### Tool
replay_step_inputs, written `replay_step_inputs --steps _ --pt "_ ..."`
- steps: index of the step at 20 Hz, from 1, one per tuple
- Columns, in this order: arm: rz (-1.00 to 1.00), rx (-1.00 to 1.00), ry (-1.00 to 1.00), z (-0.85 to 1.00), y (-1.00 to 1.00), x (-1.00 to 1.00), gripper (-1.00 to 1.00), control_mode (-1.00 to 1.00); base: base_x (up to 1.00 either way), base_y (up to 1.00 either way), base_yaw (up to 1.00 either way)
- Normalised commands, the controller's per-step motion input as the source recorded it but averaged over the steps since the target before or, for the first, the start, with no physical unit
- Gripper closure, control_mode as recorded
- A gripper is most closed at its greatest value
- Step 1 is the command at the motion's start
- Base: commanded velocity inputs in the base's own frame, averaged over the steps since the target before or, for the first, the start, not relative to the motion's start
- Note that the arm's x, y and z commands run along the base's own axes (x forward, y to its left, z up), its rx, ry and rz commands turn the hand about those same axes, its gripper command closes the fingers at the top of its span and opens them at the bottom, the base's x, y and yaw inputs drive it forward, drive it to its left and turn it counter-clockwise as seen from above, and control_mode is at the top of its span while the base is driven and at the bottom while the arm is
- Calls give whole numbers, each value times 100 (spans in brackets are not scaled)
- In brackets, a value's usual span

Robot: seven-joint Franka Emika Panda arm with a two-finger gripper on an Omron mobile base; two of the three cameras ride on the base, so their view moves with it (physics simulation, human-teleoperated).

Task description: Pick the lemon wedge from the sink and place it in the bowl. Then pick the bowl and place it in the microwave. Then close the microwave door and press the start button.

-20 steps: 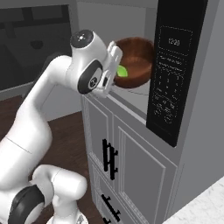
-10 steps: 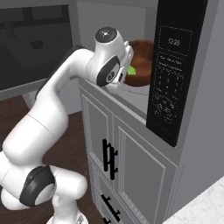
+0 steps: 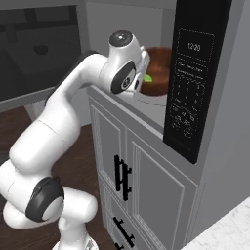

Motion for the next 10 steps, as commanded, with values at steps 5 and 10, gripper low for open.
replay_step_inputs --steps 5,10 --pt "0 0 0 -38 1 47 -100 -100 0 0 0" --pt "0 0 -26 -10 5 0 -100 -100 0 0 0"
